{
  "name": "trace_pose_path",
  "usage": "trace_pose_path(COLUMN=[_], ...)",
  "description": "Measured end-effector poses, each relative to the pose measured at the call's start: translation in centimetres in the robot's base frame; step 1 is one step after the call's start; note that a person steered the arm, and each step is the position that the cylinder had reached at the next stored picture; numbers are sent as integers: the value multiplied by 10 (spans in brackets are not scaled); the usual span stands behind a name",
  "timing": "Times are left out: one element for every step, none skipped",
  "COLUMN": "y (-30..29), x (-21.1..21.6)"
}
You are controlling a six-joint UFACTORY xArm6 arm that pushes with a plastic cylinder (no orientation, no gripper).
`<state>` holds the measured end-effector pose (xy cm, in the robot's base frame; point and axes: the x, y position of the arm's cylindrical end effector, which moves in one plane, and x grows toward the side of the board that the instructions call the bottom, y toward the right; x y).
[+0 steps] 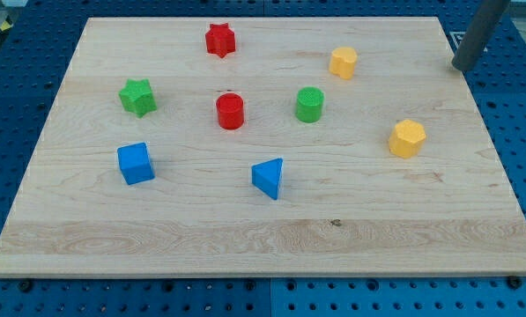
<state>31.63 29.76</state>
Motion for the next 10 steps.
trace_pose_path(y=[-11,-18,-20,-20,-25,-40,-68,-93,-113,-131], x=[3,8,16,33,50,62,65,66,67,67])
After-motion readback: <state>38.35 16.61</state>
